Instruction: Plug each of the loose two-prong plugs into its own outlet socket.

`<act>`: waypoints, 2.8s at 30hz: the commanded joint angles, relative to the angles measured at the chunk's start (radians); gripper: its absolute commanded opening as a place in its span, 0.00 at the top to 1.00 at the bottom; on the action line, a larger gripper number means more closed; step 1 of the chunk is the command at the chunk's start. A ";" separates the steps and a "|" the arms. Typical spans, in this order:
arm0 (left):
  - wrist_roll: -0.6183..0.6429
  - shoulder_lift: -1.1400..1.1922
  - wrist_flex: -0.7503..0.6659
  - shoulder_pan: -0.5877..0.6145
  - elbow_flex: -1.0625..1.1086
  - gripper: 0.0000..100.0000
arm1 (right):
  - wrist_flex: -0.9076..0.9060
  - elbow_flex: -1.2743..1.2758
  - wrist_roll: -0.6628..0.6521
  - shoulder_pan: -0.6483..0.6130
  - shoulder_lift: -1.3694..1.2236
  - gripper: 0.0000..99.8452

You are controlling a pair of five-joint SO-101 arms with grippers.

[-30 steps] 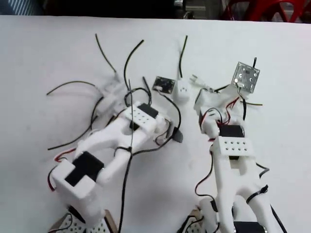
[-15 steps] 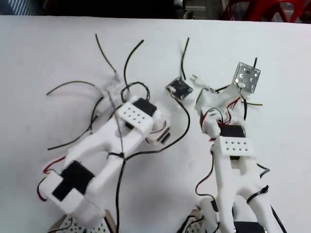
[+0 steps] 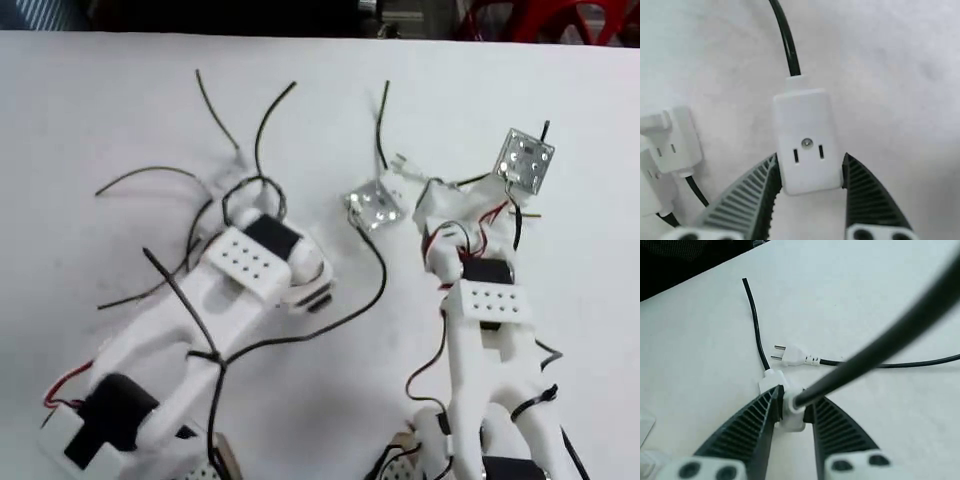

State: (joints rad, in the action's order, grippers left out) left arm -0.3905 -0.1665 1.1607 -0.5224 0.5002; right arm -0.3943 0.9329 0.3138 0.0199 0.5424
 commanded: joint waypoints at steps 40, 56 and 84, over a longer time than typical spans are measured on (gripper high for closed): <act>-0.087 0.390 0.052 0.289 -0.255 0.73 | 0.019 -0.018 0.006 0.010 -0.002 0.98; -0.094 0.117 0.049 0.151 -0.180 0.93 | 0.019 -0.018 0.005 0.010 -0.002 0.98; -0.247 0.220 -0.041 0.381 -0.106 0.74 | 0.019 -0.017 0.000 0.005 -0.002 0.98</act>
State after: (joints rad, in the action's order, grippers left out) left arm -0.6283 -0.0882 1.1331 -0.1481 0.5186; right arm -0.3943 0.9329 0.3138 0.0199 0.5424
